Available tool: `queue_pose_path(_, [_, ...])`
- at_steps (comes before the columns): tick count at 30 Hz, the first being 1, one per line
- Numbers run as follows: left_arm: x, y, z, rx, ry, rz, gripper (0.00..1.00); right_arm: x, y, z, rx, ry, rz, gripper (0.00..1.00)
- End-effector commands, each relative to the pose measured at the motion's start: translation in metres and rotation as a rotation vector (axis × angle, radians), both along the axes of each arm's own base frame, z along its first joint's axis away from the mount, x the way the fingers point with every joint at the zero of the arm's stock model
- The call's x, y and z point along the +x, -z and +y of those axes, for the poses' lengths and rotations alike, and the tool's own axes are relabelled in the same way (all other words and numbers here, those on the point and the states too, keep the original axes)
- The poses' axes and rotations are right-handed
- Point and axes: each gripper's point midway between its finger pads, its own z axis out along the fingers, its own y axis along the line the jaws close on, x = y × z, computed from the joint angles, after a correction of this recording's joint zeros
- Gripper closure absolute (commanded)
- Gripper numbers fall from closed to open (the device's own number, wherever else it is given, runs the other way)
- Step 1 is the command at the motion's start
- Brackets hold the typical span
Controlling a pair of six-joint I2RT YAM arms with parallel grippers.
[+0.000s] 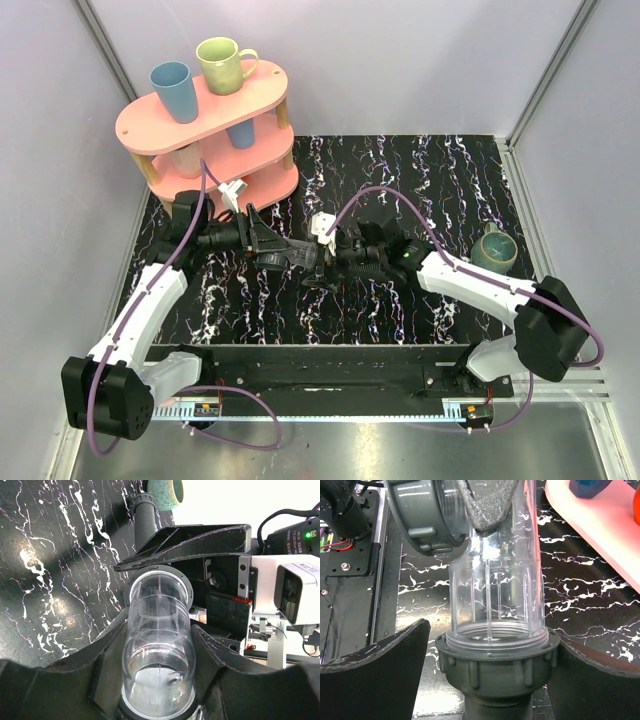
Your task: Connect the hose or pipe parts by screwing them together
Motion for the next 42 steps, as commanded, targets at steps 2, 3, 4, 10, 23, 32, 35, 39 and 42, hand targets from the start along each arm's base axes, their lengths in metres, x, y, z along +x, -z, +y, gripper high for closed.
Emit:
queue_pose_path(2, [0.005, -0.051, -0.004, -0.07, 0.034, -0.189, 1.0, -0.023, -0.01, 0.01, 0.037, -0.113, 0.029, 0.05])
queue_pose_path(3, [0.007, -0.049, -0.004, -0.064, 0.026, -0.187, 1.0, -0.023, -0.011, 0.009, 0.04, -0.105, 0.031, 0.06])
queue_pose_path(4, [0.007, -0.047, -0.004, -0.063, 0.025, -0.183, 1.0, -0.023, -0.012, 0.009, 0.042, -0.102, 0.035, 0.05])
queue_pose_path(10, [0.012, -0.039, -0.002, -0.041, 0.007, -0.166, 1.0, 0.003, -0.031, -0.007, 0.059, 0.076, -0.079, 0.0])
queue_pose_path(23, [0.015, -0.03, -0.001, -0.025, -0.012, -0.141, 1.0, -0.014, -0.096, -0.03, 0.136, 0.06, -0.231, 0.0])
queue_pose_path(32, [0.013, -0.033, -0.002, -0.031, -0.006, -0.145, 1.0, -0.022, -0.076, -0.026, 0.117, 0.029, -0.147, 0.0])
queue_pose_path(35, [0.01, -0.035, -0.002, -0.038, 0.006, -0.15, 1.0, -0.02, -0.069, -0.022, 0.104, 0.021, -0.14, 0.0])
queue_pose_path(39, [0.007, -0.04, -0.004, -0.061, 0.02, -0.159, 1.0, -0.017, -0.057, -0.015, 0.082, 0.009, -0.104, 0.0])
queue_pose_path(42, [0.006, -0.047, -0.005, -0.082, 0.026, -0.172, 1.0, -0.018, -0.048, -0.009, 0.077, -0.011, -0.064, 0.0])
